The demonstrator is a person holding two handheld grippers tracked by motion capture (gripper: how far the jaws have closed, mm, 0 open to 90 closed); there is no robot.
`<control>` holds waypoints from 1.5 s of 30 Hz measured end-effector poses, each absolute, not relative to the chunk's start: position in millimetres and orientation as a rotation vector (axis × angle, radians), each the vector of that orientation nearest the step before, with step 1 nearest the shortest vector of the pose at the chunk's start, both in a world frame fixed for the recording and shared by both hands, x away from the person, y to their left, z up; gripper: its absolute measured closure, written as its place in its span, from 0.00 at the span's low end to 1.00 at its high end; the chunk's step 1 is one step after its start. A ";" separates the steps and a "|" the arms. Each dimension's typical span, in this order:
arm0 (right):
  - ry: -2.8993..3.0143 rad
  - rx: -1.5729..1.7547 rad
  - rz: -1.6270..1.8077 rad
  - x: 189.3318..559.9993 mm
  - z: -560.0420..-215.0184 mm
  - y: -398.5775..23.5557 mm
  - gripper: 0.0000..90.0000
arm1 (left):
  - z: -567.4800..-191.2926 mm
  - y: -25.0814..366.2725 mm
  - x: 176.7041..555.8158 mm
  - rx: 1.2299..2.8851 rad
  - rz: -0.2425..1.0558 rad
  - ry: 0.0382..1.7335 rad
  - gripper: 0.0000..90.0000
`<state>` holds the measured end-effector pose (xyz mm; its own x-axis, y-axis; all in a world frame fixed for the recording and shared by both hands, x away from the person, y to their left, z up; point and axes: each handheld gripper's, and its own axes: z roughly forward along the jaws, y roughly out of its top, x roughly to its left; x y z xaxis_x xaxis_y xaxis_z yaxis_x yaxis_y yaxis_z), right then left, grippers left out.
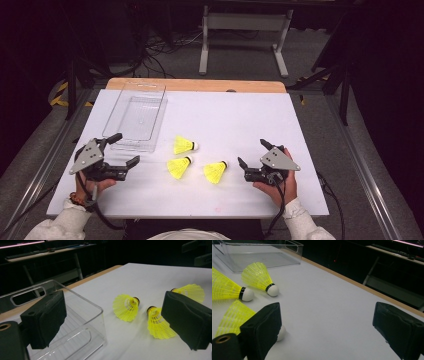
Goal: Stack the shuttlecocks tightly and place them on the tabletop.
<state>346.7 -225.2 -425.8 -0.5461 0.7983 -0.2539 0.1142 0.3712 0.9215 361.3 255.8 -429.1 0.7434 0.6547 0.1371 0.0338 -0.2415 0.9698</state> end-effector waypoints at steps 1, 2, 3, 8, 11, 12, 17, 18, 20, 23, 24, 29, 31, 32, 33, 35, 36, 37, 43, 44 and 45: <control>1.909 0.790 1.203 346.6 -426.2 -225.7 0.10 | -429.6 251.8 362.0 1.731 0.632 0.537 0.08; 1.904 0.788 1.200 346.3 -426.7 -226.3 0.11 | -429.7 249.1 361.8 1.734 0.618 0.535 0.08; 1.903 0.792 1.198 346.0 -427.0 -226.6 0.11 | -430.2 246.5 360.9 1.736 0.614 0.530 0.08; 1.895 0.781 1.175 345.9 -428.4 -226.0 0.11 | -440.7 245.0 349.4 1.769 0.575 0.522 0.09; 1.901 0.783 1.153 346.7 -431.1 -226.4 0.11 | -445.4 240.2 342.7 1.816 0.551 0.507 0.10; 1.898 0.793 1.153 347.3 -431.7 -227.4 0.12 | -445.9 238.1 339.9 1.829 0.549 0.494 0.10; 1.885 0.810 1.151 349.5 -432.5 -231.7 0.12 | -449.1 229.2 333.9 1.881 0.531 0.458 0.14; 1.883 0.811 1.151 349.9 -432.6 -232.4 0.12 | -450.6 226.1 332.7 1.890 0.516 0.449 0.15; 1.880 0.820 1.153 350.5 -432.8 -233.2 0.12 | -453.1 219.5 330.1 1.924 0.499 0.426 0.16; 1.877 0.823 1.154 351.8 -432.6 -233.1 0.12 | -455.6 211.9 327.0 1.951 0.475 0.402 0.17; 1.877 0.825 1.157 352.9 -432.3 -233.0 0.12 | -456.6 210.0 326.4 1.959 0.478 0.390 0.18; 1.873 0.842 1.162 357.5 -432.0 -232.2 0.13 | -462.8 202.2 326.6 1.998 0.427 0.385 0.20; 1.875 0.840 1.150 358.3 -432.4 -231.6 0.13 | -464.6 196.3 326.9 2.020 0.418 0.379 0.21; 1.877 0.842 1.149 358.3 -432.8 -231.2 0.13 | -465.0 193.9 327.4 2.031 0.417 0.375 0.23; 1.879 0.842 1.146 358.4 -433.1 -230.9 0.13 | -465.7 191.4 327.8 2.038 0.409 0.384 0.24; 1.880 0.843 1.141 358.2 -433.9 -230.9 0.13 | -467.0 186.4 329.7 2.057 0.400 0.391 0.26; 1.881 0.844 1.139 358.1 -434.4 -230.9 0.13 | -467.8 183.0 330.9 2.068 0.397 0.389 0.26; 1.884 0.846 1.135 358.1 -435.0 -231.1 0.13 | -468.8 179.5 331.3 2.077 0.390 0.394 0.28; 1.882 0.856 1.133 357.4 -435.6 -234.5 0.14 | -473.2 161.7 337.8 2.148 0.367 0.382 0.37; 1.879 0.856 1.131 357.2 -436.0 -235.1 0.14 | -473.9 158.5 338.8 2.159 0.374 0.393 0.40; 1.880 0.857 1.129 357.0 -436.5 -235.6 0.14 | -473.9 155.5 340.9 2.175 0.379 0.392 0.41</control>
<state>357.0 -235.6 -436.5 -0.4804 0.8352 -0.2679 0.1560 0.3819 0.9110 340.9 155.5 -473.9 0.9040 0.4076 0.1287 0.1431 -0.5723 0.8075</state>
